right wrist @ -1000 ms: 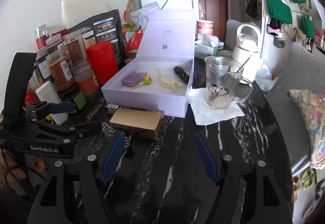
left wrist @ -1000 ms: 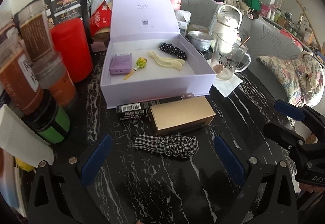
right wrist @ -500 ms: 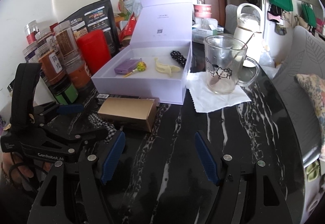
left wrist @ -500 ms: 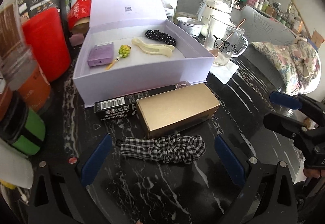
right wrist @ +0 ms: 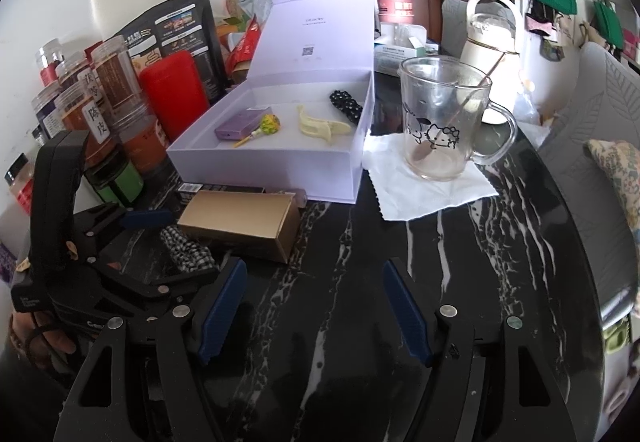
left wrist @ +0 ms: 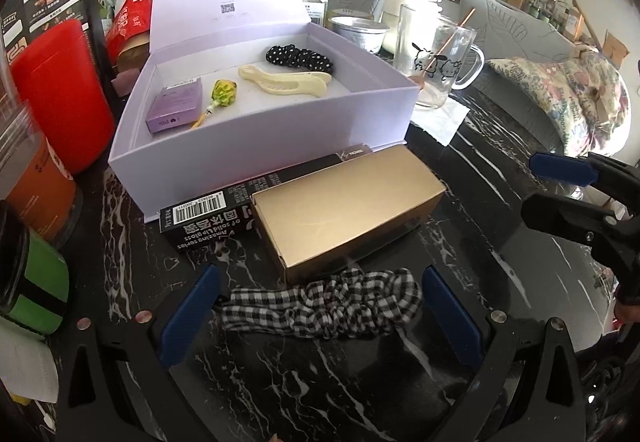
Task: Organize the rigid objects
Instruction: 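Move the left gripper over the gingham scrunchie while the right gripper approaches the gold box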
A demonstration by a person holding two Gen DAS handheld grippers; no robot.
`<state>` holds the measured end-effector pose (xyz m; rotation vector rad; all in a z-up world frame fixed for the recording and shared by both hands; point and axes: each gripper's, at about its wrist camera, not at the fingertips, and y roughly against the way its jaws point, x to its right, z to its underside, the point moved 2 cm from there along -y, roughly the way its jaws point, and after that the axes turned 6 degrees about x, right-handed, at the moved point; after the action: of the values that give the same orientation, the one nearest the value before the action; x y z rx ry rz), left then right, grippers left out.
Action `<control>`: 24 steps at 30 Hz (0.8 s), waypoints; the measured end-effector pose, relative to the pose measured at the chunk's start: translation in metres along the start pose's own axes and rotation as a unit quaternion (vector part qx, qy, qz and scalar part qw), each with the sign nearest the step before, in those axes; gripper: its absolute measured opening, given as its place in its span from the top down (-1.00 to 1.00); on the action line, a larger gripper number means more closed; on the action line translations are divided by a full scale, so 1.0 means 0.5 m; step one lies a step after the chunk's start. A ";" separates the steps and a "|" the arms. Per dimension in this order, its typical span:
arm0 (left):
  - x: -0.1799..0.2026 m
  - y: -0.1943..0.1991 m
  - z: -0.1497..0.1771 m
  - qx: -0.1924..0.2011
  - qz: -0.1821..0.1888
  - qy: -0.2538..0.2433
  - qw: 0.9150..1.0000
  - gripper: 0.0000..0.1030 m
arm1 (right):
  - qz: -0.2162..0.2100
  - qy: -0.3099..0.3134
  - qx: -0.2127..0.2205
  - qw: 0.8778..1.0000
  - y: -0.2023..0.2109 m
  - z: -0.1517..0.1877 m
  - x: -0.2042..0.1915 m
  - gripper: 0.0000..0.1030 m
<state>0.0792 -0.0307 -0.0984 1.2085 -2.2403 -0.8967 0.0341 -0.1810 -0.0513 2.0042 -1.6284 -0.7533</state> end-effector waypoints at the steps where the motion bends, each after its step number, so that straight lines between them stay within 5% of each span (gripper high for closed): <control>1: -0.001 -0.002 0.001 0.000 -0.001 0.000 1.000 -0.99 | 0.001 -0.001 -0.002 1.000 -0.002 0.000 0.001 -0.38; 24: -0.001 0.000 0.012 0.009 -0.007 0.005 1.000 -0.95 | 0.007 -0.010 -0.010 1.000 -0.011 0.003 0.011 -0.38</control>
<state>0.0756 -0.0285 -0.1027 1.2348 -2.2399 -0.8743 0.0382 -0.1851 -0.0568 1.9770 -1.6373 -0.7826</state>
